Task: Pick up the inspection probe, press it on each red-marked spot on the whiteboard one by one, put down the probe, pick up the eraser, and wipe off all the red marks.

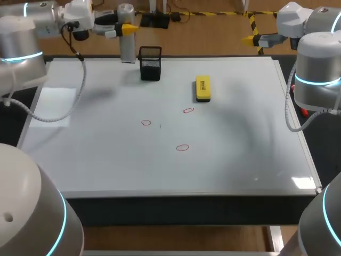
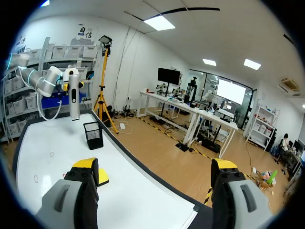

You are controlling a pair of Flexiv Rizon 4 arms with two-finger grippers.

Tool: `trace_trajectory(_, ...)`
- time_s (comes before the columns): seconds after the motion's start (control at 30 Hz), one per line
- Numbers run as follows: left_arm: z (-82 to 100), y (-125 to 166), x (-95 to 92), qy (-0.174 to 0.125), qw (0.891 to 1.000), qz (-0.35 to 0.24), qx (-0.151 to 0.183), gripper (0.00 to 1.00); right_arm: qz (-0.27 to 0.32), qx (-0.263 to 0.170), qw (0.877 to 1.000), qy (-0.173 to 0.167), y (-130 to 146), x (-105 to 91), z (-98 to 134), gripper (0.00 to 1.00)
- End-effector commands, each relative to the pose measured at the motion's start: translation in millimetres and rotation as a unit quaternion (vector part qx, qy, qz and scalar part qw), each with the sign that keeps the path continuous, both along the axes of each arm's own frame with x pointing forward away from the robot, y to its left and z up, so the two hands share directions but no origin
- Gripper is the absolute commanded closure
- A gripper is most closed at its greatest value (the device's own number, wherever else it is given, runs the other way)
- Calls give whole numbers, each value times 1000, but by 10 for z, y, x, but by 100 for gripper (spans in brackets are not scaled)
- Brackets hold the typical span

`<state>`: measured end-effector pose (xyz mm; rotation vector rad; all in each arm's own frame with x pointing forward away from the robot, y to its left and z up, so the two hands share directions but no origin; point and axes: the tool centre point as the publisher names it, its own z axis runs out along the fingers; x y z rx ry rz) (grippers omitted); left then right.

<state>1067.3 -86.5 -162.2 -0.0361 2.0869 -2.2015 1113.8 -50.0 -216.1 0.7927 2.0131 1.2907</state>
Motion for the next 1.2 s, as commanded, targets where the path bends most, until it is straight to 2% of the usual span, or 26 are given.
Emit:
trace_trajectory(0.03,6,90,-131,4,1000,-15,1,100,0,0,1000,0,0,0,0,0)
trace_trajectory(0.1,-20,128,-185,6,1000,-30,6,100,0,0,1000,0,0,0,0,0)
trace_trajectory(0.4,-117,295,-274,16,997,-81,-8,100,0,0,1000,0,0,0,0,0)
trace_trajectory(0.67,-169,501,-308,24,997,-78,-2,100,0,0,1000,0,0,0,0,0)
trace_trajectory(1.2,-169,501,-308,24,997,-78,-2,100,0,0,1000,0,0,0,0,0)
